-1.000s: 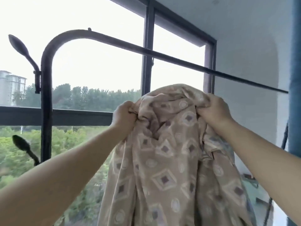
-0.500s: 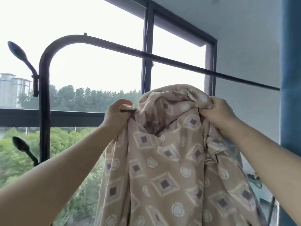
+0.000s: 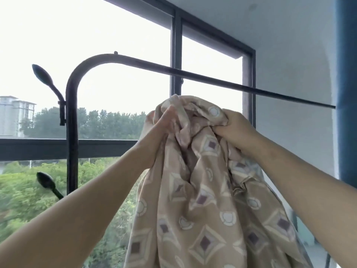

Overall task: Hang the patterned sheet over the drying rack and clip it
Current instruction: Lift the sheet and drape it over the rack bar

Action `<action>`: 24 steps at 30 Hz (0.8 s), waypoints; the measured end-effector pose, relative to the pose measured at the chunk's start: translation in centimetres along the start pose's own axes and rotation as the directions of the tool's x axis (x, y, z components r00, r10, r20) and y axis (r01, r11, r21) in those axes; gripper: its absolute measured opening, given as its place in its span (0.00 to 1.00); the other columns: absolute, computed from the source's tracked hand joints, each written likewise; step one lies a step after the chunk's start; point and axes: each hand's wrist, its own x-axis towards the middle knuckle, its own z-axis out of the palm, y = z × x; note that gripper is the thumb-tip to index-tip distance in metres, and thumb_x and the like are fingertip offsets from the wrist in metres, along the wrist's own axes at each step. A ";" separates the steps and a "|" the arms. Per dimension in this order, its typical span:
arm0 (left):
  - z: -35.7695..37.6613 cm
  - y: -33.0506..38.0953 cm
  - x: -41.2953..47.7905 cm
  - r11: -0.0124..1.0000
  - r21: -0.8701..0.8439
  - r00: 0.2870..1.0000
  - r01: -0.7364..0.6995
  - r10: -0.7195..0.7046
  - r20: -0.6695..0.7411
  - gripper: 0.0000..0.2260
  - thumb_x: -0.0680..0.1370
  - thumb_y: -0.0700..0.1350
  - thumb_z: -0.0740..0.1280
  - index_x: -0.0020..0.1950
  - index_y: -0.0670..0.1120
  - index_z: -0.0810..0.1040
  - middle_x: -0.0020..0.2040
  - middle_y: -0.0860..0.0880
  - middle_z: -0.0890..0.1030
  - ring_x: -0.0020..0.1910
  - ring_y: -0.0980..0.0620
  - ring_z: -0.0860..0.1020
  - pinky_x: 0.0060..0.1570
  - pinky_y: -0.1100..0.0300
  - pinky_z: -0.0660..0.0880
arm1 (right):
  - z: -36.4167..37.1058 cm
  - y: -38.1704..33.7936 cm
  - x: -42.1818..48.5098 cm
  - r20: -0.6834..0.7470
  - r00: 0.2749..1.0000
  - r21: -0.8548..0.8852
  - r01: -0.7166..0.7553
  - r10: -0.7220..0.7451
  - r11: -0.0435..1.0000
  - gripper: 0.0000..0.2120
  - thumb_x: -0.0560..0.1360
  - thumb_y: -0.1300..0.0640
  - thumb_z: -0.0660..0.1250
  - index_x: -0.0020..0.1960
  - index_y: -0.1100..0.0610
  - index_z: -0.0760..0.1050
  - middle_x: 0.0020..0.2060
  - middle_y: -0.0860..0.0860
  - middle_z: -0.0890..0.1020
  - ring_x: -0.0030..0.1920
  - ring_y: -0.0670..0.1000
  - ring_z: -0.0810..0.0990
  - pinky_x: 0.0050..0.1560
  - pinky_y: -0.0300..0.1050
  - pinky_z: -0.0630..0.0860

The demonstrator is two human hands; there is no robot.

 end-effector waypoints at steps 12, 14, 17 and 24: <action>-0.4 1.6 1.7 0.999 0.013 0.987 -0.031 0.032 -0.156 0.02 0.71 0.41 0.73 0.39 0.43 0.81 0.41 0.41 0.81 0.41 0.45 0.80 0.48 0.51 0.79 | -2.1 0.1 0.1 0.146 0.977 0.075 -0.168 0.156 0.983 0.04 0.72 0.60 0.70 0.45 0.55 0.77 0.37 0.51 0.81 0.38 0.49 0.80 0.33 0.36 0.75; -0.2 1.2 1.6 0.995 0.102 0.996 0.002 0.007 -0.088 0.03 0.70 0.41 0.73 0.41 0.43 0.82 0.44 0.39 0.82 0.45 0.42 0.81 0.53 0.48 0.79 | -1.6 0.2 0.6 -0.136 0.988 0.011 -0.074 0.075 0.997 0.05 0.73 0.62 0.66 0.39 0.57 0.76 0.33 0.49 0.78 0.37 0.50 0.76 0.30 0.36 0.70; -0.5 0.0 1.5 0.984 0.176 0.988 0.009 0.018 -0.152 0.10 0.62 0.48 0.73 0.40 0.47 0.83 0.45 0.42 0.84 0.48 0.41 0.82 0.52 0.45 0.78 | -1.5 0.1 1.0 -0.227 0.974 -0.024 -0.014 0.008 1.000 0.04 0.74 0.61 0.65 0.42 0.57 0.76 0.34 0.48 0.77 0.39 0.48 0.75 0.33 0.36 0.69; -2.9 -2.0 0.3 0.973 0.229 0.936 0.040 0.044 -0.350 0.09 0.66 0.44 0.67 0.45 0.47 0.81 0.40 0.46 0.82 0.44 0.42 0.81 0.42 0.51 0.79 | -0.9 2.0 -0.9 0.106 0.985 -0.246 -0.105 0.135 0.964 0.09 0.72 0.53 0.70 0.40 0.57 0.74 0.32 0.49 0.74 0.35 0.49 0.72 0.32 0.40 0.66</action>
